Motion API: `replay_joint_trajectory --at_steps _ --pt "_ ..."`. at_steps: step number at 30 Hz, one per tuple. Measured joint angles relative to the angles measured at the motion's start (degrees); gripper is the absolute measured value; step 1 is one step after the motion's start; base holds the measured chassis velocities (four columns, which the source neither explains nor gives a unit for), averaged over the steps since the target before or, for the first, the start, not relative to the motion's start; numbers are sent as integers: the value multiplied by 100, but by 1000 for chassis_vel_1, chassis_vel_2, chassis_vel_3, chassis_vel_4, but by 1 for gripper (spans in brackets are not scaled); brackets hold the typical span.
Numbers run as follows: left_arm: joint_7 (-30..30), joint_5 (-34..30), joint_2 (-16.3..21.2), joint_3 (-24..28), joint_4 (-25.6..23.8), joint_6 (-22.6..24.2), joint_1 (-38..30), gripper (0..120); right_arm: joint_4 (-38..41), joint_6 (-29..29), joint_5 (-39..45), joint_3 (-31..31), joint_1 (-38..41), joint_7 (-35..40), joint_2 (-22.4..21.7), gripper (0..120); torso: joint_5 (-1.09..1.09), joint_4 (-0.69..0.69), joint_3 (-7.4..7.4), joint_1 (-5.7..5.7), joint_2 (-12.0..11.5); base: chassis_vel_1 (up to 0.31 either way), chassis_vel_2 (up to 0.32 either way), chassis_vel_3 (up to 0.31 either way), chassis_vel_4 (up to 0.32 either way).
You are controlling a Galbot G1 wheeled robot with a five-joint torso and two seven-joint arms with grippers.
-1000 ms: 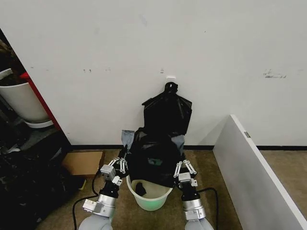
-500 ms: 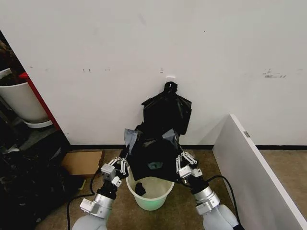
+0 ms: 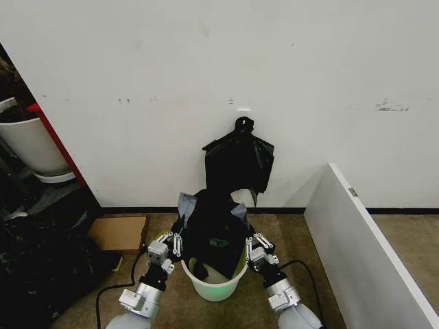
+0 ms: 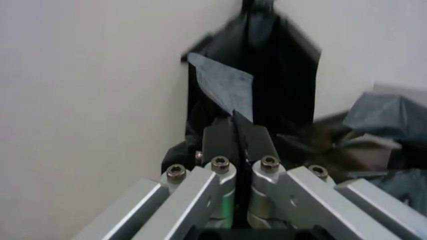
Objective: Place the garbage bag over the trash bin.
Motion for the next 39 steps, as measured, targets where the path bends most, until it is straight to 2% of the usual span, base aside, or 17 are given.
replay_joint_trajectory --at_steps 8,18,26,33,39 --pt "-98 81 -108 90 457 -59 82 0 -118 -161 -410 75 -187 205 -94 0 0 0 0 0 0 0 0 0 0" --pt "-177 319 76 114 432 -188 406 0 322 -412 -432 66 -752 203 -432 0 0 0 0 0 2 0 0 0 0" --pt "-312 517 100 122 760 -378 563 0 43 -461 -183 143 -874 -78 -547 0 0 0 -1 0 1 0 0 0 0" --pt "-449 758 177 83 688 -436 736 0 -12 -373 -172 145 -900 -408 -569 0 0 0 -1 0 1 0 0 0 0" --pt "-568 963 360 70 684 -643 1003 0 -7 -165 -180 226 -1118 -780 -804 0 0 0 0 0 1 0 0 0 0"
